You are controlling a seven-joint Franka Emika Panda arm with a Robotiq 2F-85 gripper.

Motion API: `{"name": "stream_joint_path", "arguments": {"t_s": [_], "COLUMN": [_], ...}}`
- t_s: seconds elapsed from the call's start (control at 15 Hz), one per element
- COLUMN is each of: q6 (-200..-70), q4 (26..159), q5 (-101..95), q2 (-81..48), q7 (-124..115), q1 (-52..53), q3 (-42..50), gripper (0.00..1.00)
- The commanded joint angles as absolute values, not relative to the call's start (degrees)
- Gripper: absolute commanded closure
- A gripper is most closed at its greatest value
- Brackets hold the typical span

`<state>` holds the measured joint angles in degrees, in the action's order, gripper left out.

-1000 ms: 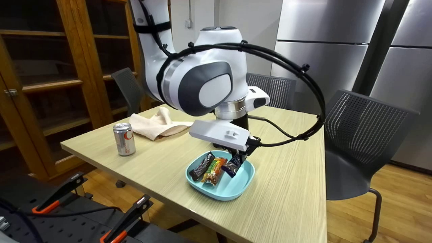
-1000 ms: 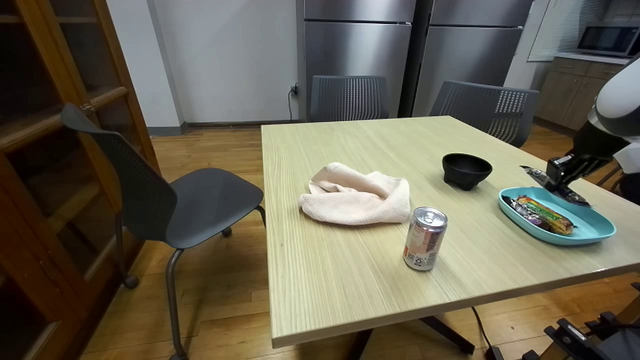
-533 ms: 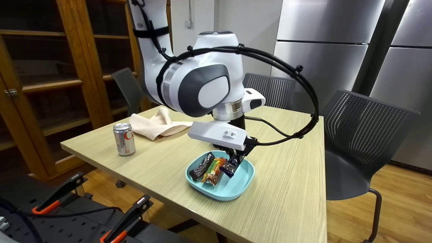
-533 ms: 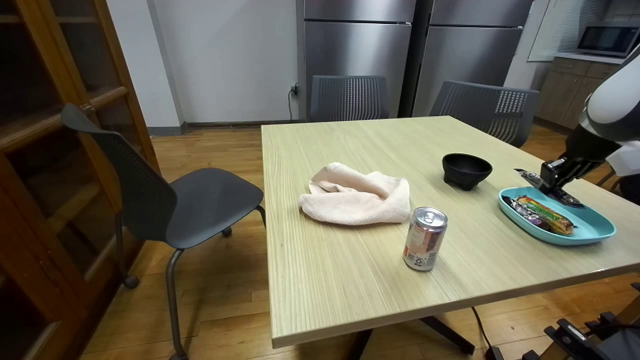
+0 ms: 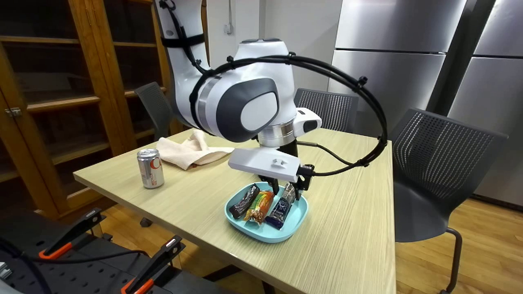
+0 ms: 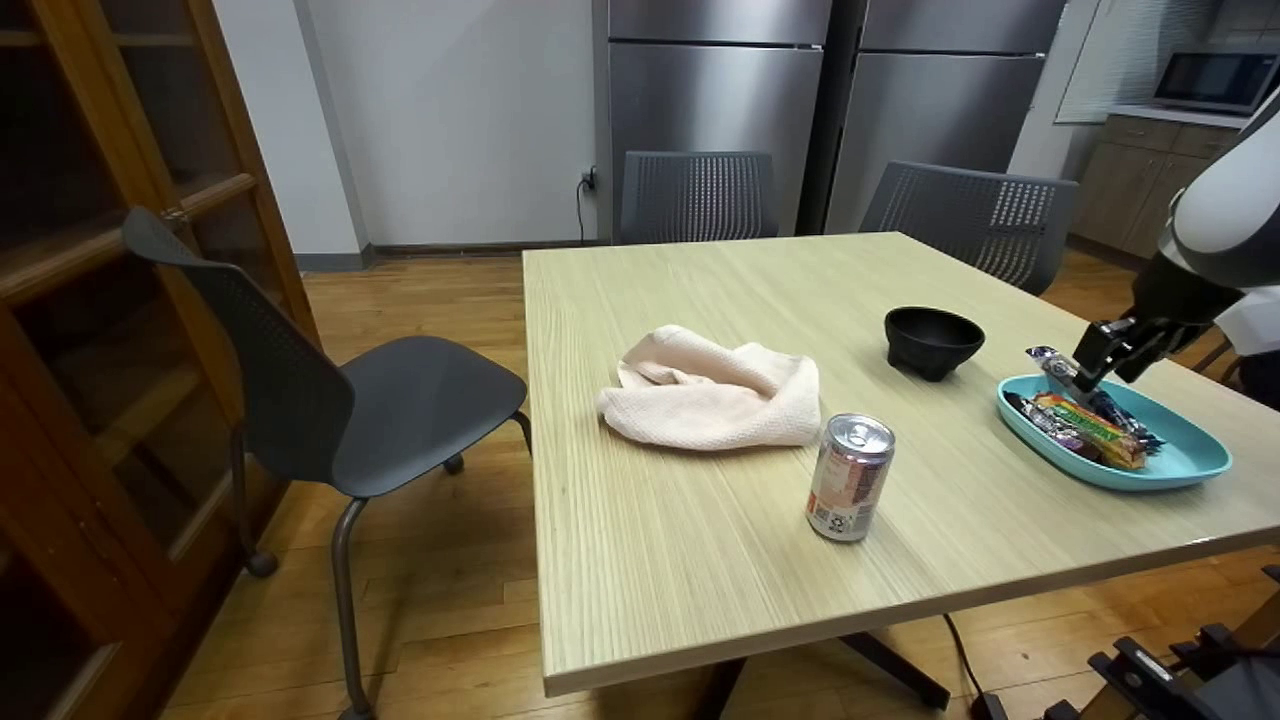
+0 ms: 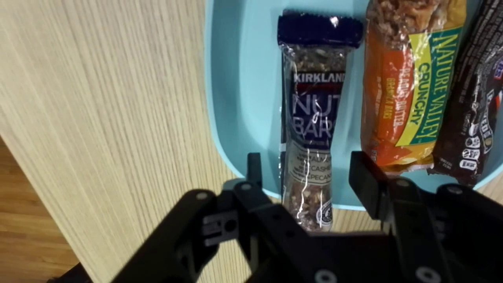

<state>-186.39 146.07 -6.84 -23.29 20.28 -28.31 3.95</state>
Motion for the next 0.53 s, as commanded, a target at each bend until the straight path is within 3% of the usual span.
{"name": "stream_joint_path", "arguments": {"t_s": [0.0,0.07,0.47], "q6": [-185.8,-185.8,-187.8], "q4": [146.1,146.4,150.0], "q5": [-8.7,-8.9,-11.2], "q2": [-22.6,-22.3,-17.9], "q7": [18.8,18.8,19.6], "q1": [-27.2,-27.6,-29.4], "q3": [5.3,4.9,2.3], "gripper": [0.08,0.01,0.0]}}
